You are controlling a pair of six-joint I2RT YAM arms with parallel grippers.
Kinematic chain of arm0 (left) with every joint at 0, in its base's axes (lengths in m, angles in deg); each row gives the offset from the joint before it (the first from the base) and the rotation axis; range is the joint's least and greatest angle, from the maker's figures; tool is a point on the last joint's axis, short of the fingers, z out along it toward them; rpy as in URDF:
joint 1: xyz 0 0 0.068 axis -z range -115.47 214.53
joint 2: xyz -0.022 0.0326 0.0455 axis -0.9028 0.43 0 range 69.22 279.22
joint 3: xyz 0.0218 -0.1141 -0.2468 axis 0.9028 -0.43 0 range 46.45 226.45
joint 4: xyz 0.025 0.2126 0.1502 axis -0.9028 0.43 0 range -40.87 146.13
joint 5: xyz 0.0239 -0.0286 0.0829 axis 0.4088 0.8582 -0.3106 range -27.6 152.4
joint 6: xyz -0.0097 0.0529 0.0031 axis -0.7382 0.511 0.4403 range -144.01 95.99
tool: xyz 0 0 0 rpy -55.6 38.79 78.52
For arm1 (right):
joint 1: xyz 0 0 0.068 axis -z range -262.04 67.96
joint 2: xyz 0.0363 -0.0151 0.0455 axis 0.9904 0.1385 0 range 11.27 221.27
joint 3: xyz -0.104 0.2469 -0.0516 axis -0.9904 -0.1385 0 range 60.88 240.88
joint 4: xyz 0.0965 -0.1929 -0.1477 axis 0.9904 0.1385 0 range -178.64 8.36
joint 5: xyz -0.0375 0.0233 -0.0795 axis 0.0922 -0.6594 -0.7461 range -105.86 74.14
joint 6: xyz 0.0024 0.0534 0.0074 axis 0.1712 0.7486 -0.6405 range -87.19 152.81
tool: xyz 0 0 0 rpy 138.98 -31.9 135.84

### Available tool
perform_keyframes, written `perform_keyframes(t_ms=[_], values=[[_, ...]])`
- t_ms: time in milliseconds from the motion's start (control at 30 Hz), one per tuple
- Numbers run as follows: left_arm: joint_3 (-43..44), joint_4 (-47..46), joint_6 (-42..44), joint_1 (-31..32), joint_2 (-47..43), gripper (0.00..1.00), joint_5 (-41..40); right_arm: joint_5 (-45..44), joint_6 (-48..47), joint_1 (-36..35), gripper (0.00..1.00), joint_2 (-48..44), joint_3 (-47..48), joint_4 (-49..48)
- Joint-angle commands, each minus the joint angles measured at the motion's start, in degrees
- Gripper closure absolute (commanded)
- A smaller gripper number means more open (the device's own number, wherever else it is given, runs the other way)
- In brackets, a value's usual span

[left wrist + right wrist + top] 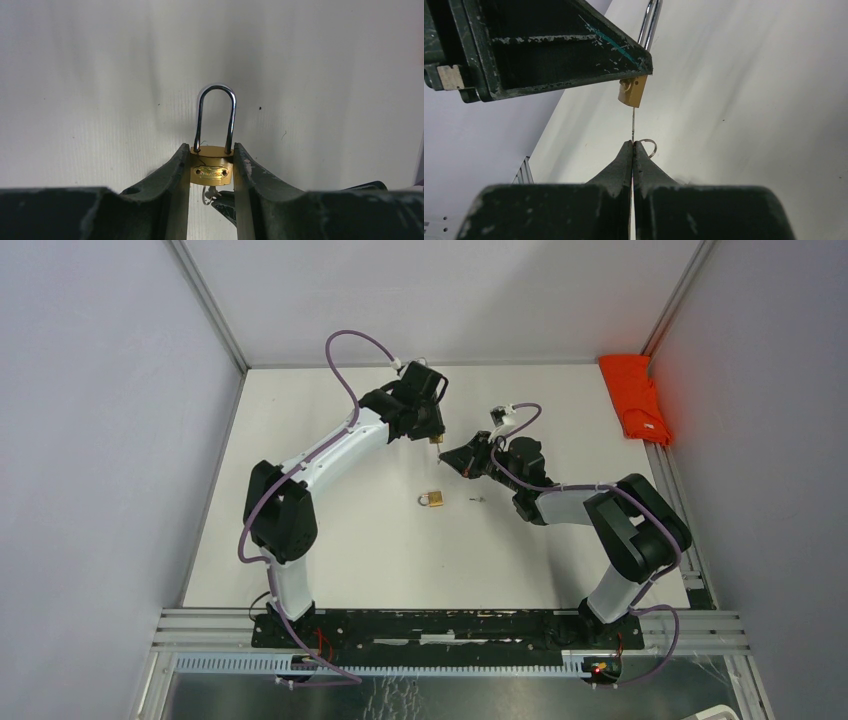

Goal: Unlock with the key

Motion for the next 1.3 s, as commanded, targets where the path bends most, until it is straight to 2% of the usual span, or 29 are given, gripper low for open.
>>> perform_keyframes(t_ms=[0,1267], values=[[-0.46,-2.40,-0.51,0.00,-4.23,0.98,-0.97,-0.82,-0.80,-0.13,1.00,0.22,2.04,-1.23],[0.89,-3.65,-0.21,-0.03,-1.93,0.98,-0.85,0.91,-0.07,-0.94,1.00,-1.94,1.01,-1.71]])
